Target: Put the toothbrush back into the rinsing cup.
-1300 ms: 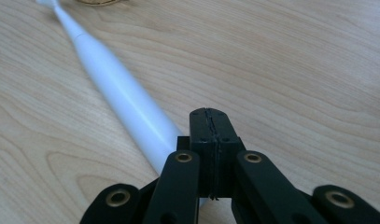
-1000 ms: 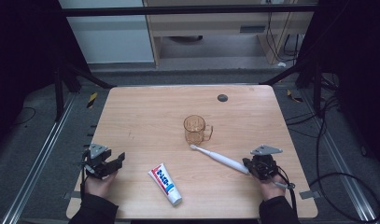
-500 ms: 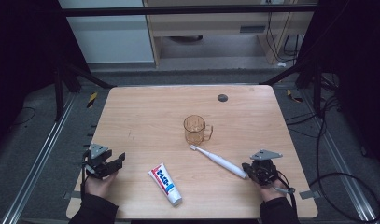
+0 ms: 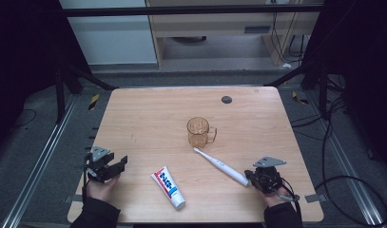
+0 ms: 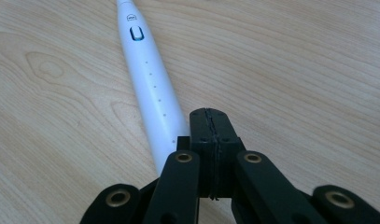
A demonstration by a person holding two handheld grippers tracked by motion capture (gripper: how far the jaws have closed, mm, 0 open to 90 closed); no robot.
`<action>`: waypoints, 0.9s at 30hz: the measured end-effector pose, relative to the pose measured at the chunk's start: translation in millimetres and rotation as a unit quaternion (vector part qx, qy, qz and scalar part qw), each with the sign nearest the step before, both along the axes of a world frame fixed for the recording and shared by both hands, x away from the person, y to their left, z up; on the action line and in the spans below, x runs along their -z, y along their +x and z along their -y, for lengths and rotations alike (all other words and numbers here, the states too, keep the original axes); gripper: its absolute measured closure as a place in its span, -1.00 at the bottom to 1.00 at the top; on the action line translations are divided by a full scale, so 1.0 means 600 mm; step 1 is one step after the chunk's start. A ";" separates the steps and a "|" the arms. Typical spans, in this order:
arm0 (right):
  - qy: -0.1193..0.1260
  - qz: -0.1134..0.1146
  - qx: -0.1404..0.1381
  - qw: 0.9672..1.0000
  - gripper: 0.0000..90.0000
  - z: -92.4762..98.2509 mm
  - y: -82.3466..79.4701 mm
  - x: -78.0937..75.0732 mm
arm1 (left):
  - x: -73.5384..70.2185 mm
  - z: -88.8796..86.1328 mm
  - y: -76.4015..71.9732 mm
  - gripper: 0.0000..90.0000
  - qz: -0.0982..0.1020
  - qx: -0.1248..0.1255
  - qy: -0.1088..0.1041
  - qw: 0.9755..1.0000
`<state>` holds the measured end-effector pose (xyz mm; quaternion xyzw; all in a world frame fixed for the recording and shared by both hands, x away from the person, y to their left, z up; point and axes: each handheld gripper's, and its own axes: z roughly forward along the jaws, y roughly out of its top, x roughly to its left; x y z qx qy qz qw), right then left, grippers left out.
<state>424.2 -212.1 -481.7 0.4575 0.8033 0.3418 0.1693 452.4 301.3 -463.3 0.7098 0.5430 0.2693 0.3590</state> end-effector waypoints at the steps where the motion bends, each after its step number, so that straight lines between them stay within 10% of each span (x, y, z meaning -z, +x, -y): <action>1: -0.001 -0.001 0.001 1.000 1.00 0.000 -0.001 0.000 | 0.000 0.000 0.000 -0.07 0.000 0.000 0.000 1.000; 27: 0.004 -0.004 -0.013 1.000 1.00 -0.016 -0.018 0.000 | 0.000 0.000 -0.001 -0.06 -0.003 0.000 0.001 1.000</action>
